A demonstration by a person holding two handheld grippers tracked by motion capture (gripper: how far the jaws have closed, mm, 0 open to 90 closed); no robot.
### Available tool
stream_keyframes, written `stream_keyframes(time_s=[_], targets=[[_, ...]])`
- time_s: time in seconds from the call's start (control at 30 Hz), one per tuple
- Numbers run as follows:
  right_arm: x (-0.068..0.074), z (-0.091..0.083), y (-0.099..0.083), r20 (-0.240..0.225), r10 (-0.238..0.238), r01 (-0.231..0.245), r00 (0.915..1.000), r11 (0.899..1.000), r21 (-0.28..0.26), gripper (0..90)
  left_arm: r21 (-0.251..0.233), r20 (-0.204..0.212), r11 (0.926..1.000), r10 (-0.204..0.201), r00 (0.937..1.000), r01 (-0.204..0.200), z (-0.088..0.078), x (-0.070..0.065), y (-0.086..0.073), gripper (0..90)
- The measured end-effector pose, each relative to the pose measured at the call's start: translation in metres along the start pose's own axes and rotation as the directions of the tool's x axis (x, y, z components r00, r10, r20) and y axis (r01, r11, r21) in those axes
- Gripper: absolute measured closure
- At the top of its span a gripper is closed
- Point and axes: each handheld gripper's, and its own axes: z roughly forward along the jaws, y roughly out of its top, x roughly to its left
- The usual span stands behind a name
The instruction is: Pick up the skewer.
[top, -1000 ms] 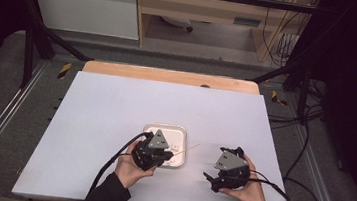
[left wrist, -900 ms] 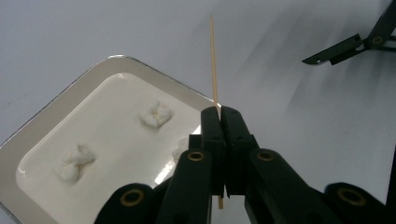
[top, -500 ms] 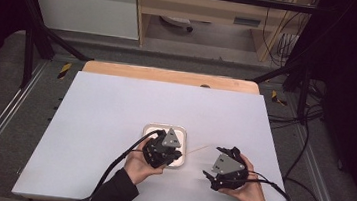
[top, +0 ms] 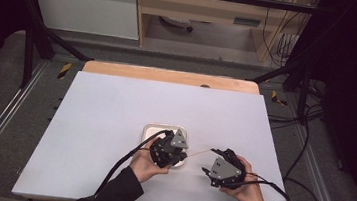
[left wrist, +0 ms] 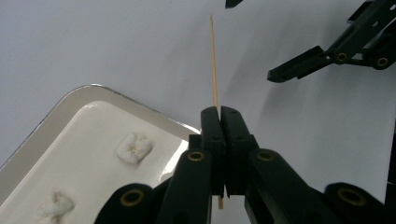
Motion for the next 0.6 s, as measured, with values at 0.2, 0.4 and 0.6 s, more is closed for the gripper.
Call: stream_keyframes(time_s=[0.2, 0.4, 0.6], targets=[[0.001, 0.001, -0.001, 0.004, -0.080, 0.080, 0.9968, 0.997, 0.012, 43.0, 0.006, 0.016, 0.9998, 0.018, 0.9997, -0.018, 0.005, -0.005, 0.006, 89.2], [0.000, 0.002, 0.001, 0.010, -0.184, 0.184, 0.9828, 0.983, 0.027, 50.7, 0.022, 0.033, 0.9993, 0.030, 0.9990, -0.030, 0.011, -0.008, 0.009, 89.2], [0.001, 0.001, 0.002, 0.003, -0.230, 0.230, 0.9731, 0.972, 0.040, 57.1, 0.027, 0.043, 0.9987, 0.042, 0.9982, -0.043, 0.013, -0.011, 0.011, 89.2]])
